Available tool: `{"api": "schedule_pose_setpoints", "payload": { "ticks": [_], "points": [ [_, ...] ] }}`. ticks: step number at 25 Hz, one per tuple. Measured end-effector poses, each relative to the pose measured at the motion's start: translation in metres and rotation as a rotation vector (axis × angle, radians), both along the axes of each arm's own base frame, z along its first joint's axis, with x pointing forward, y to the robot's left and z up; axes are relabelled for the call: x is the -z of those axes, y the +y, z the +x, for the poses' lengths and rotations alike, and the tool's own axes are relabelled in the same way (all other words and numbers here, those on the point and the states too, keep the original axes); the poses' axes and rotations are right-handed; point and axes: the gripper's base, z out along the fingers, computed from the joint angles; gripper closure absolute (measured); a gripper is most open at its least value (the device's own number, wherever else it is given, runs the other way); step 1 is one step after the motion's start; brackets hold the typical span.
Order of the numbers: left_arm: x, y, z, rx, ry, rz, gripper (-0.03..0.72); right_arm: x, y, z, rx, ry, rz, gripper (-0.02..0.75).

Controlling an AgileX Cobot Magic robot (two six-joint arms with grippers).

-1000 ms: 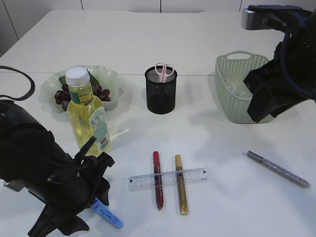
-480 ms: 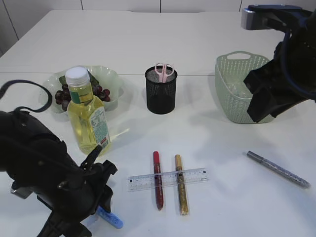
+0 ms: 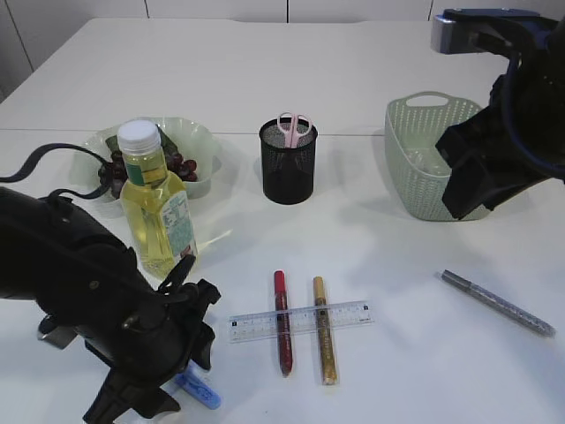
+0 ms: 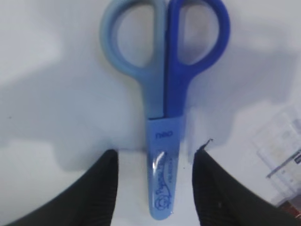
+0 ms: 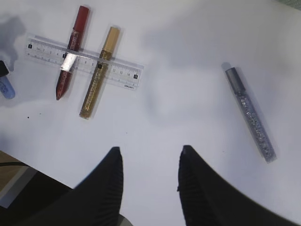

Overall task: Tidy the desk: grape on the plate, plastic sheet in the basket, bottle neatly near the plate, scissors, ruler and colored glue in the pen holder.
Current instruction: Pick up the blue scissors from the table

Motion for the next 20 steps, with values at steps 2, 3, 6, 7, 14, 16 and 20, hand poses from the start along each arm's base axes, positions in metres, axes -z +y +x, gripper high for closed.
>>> {"api": "schedule_pose_setpoints", "payload": {
  "ticks": [2, 3, 6, 7, 14, 16, 20],
  "points": [
    [0.0006, -0.0035, 0.0037, 0.0, -0.004, -0.003, 0.303, 0.0, 0.0, 0.0, 0.0, 0.0, 0.0, 0.414],
    [0.0003, -0.0051, 0.0055, 0.0, -0.003, -0.004, 0.305, 0.0, 0.0, 0.0, 0.0, 0.0, 0.0, 0.414],
    [0.0011, -0.0075, 0.008, -0.002, 0.007, 0.006, 0.305, 0.0, 0.0, 0.0, 0.0, 0.0, 0.0, 0.414],
    [0.0008, -0.0079, 0.0084, -0.002, 0.01, 0.008, 0.305, 0.0, 0.0, 0.0, 0.0, 0.0, 0.0, 0.414],
    [0.0013, -0.0044, 0.0044, -0.001, 0.06, 0.053, 0.307, 0.0, 0.0, 0.0, 0.0, 0.0, 0.0, 0.414],
    [0.0016, -0.003, 0.0033, 0.005, 0.072, 0.069, 0.312, 0.0, 0.0, 0.0, -0.001, 0.0, 0.0, 0.414],
    [0.0022, -0.0016, 0.0035, 0.037, 0.062, 0.095, 0.365, 0.0, 0.0, 0.0, -0.001, 0.0, 0.0, 0.414]
  ]
}}
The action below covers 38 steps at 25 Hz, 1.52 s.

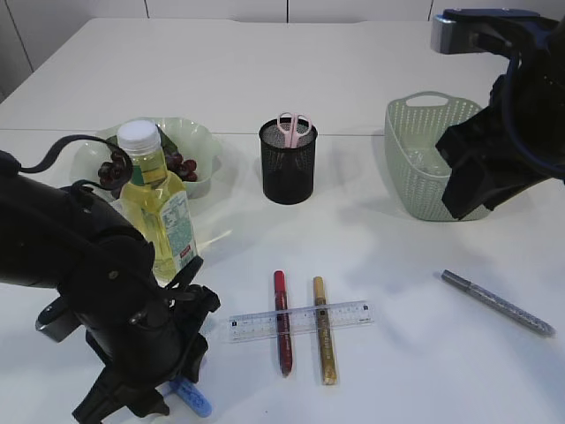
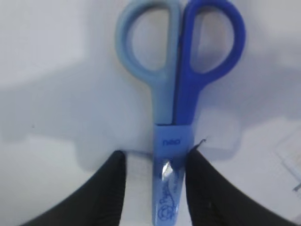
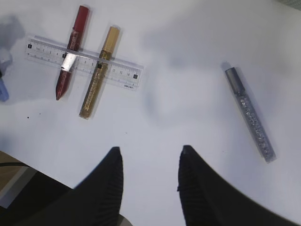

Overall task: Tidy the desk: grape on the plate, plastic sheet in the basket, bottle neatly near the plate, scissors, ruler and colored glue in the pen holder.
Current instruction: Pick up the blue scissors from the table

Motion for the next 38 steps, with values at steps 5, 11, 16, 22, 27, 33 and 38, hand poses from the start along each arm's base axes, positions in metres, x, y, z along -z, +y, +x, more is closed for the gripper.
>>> {"api": "schedule_pose_setpoints", "payload": {
  "ticks": [5, 11, 16, 22, 27, 33, 38],
  "points": [
    [0.0, 0.001, 0.001, 0.022, -0.008, 0.016, 0.402, 0.0, 0.0, 0.0, 0.0, 0.0, 0.0, 0.414],
    [0.001, 0.002, 0.0, 0.023, 0.003, 0.029, 0.498, 0.0, 0.0, 0.0, 0.0, 0.0, 0.0, 0.414],
    [0.001, 0.002, 0.0, 0.024, 0.002, 0.029, 0.533, 0.0, 0.0, 0.0, -0.002, 0.0, 0.0, 0.414],
    [0.001, 0.002, 0.0, 0.026, 0.001, 0.03, 0.545, 0.0, 0.0, 0.0, -0.002, 0.0, 0.0, 0.414],
    [0.0, 0.002, 0.0, 0.026, 0.0, 0.029, 0.545, 0.0, 0.0, 0.0, -0.002, 0.0, 0.0, 0.414],
    [-0.004, 0.004, 0.0, 0.044, -0.017, 0.035, 0.547, 0.0, 0.0, 0.0, -0.002, 0.0, 0.0, 0.414],
    [-0.015, 0.006, -0.001, 0.06, -0.033, 0.027, 0.547, 0.0, 0.0, 0.0, -0.002, 0.0, 0.0, 0.414]
  ]
}}
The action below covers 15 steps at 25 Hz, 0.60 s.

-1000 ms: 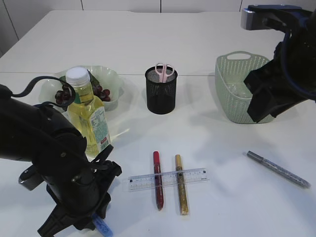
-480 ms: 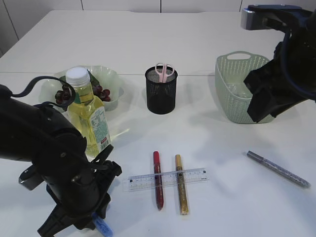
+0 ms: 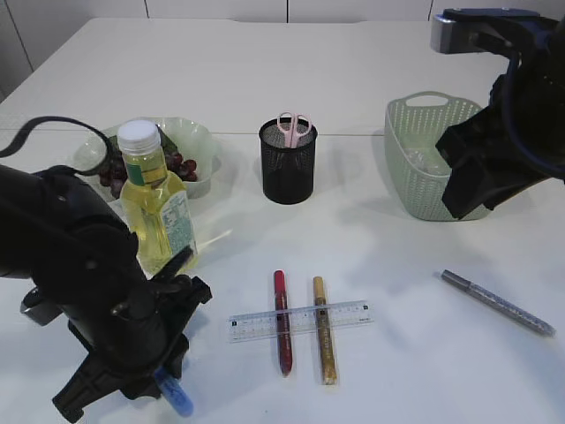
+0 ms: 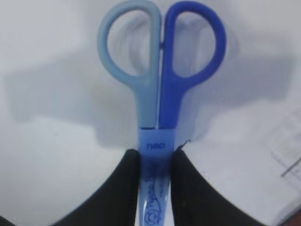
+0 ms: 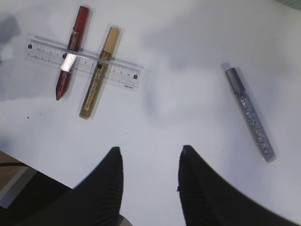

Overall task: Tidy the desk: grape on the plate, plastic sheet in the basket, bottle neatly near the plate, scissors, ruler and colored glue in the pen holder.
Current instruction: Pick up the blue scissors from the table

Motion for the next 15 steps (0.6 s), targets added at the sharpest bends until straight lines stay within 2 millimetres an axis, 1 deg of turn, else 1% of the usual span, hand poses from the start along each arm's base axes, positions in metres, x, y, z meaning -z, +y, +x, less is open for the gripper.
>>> {"api": "schedule_pose_setpoints", "payload": {
  "ticks": [10, 15],
  "points": [
    [-0.039, 0.003, -0.003, 0.029, -0.09, -0.071, 0.547, 0.0, 0.0, 0.0, -0.006, -0.001, -0.001, 0.414],
    [-0.054, 0.006, -0.005, 0.074, -0.128, -0.087, 0.547, 0.0, 0.0, 0.0, -0.006, -0.001, -0.001, 0.414]
  ]
}}
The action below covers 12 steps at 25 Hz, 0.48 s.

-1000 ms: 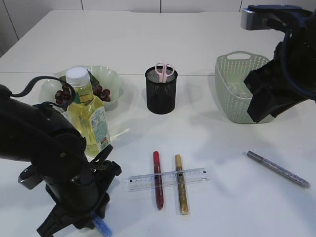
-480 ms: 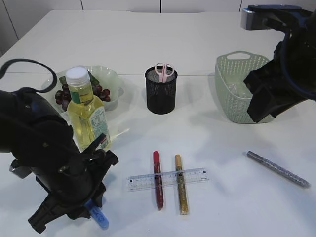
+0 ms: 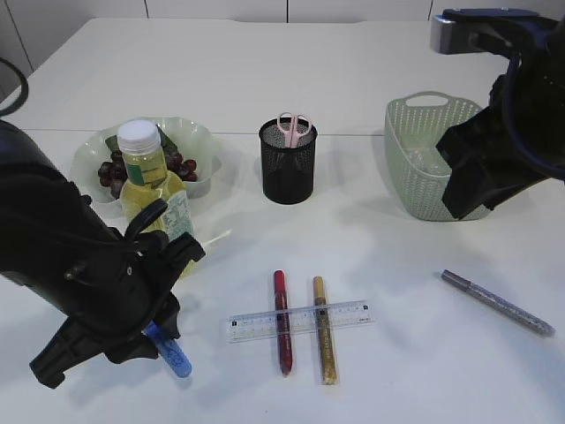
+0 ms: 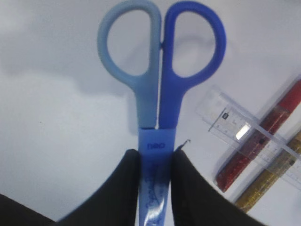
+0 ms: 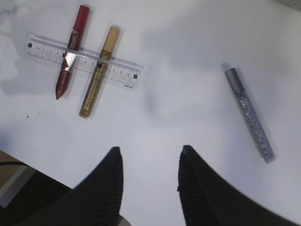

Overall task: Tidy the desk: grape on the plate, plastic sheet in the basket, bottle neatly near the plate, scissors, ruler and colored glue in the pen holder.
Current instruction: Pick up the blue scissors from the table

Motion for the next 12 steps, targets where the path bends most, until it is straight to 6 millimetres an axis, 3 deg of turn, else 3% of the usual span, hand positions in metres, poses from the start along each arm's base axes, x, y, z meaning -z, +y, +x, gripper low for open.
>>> {"api": "schedule_pose_setpoints", "payload": {
  "ticks": [12],
  "points": [
    [-0.038, 0.009, -0.009, 0.134, -0.111, -0.036, 0.547, 0.0, 0.0, 0.0, -0.003, -0.002, -0.001, 0.414]
  ]
}}
